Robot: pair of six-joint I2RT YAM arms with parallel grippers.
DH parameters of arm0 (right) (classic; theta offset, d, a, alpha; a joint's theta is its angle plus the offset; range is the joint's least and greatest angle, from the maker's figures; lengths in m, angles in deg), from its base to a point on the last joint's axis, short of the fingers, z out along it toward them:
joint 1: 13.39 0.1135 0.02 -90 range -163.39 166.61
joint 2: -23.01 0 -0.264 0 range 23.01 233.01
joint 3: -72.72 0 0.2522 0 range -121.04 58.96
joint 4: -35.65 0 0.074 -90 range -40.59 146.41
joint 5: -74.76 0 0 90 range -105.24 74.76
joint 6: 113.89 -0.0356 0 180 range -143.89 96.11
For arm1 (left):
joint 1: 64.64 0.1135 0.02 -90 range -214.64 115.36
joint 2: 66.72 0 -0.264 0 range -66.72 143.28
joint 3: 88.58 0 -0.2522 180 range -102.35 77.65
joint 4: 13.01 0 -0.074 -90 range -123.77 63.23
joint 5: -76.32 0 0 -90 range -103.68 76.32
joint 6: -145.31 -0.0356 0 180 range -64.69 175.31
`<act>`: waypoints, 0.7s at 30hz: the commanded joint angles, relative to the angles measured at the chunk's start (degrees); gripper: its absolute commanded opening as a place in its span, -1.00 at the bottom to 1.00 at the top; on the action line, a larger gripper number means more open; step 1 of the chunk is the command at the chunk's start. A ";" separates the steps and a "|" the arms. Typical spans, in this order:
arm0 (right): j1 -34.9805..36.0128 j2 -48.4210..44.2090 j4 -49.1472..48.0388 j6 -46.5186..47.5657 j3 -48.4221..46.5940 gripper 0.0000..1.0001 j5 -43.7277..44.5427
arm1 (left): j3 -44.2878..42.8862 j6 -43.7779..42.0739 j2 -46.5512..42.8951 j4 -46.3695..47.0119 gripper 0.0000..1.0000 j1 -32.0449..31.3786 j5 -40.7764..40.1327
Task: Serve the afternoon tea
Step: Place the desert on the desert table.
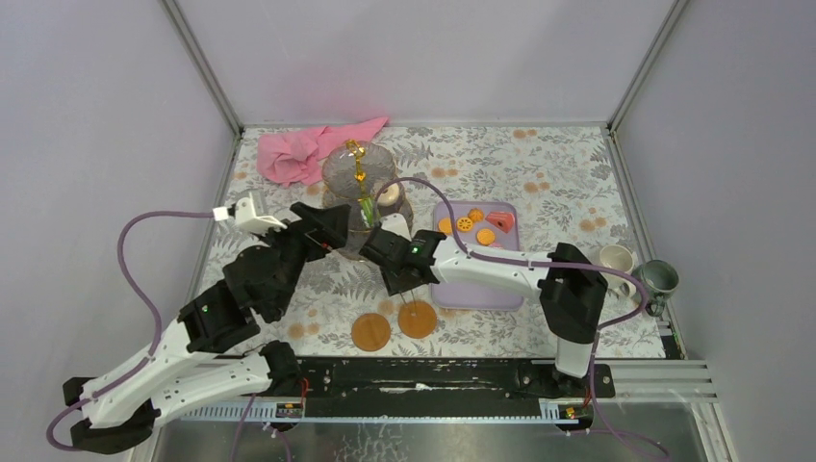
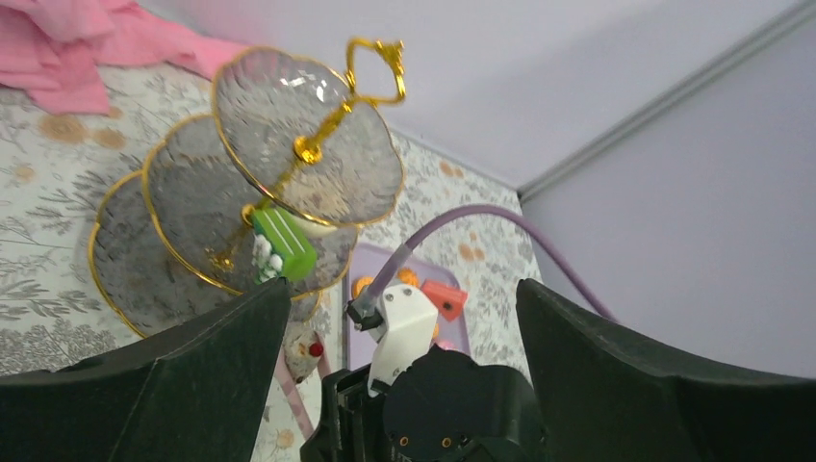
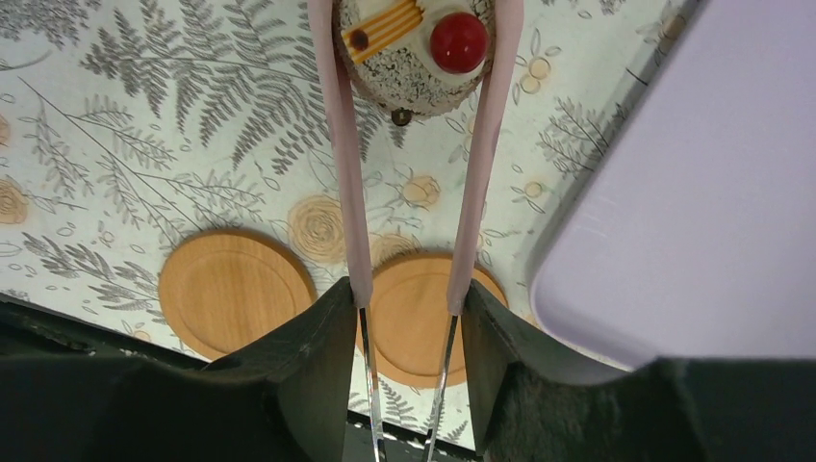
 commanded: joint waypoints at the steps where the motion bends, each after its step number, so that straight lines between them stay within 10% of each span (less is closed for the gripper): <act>1: 0.32 1.86 -1.71 2.80 -5.29 -0.28 -0.48 | -2.35 -0.56 -2.24 -0.97 0.89 0.42 -9.58; 21: -3.84 10.38 -3.26 6.65 -12.18 -0.28 -2.74 | -2.26 -5.40 -2.76 2.75 0.92 0.43 -15.41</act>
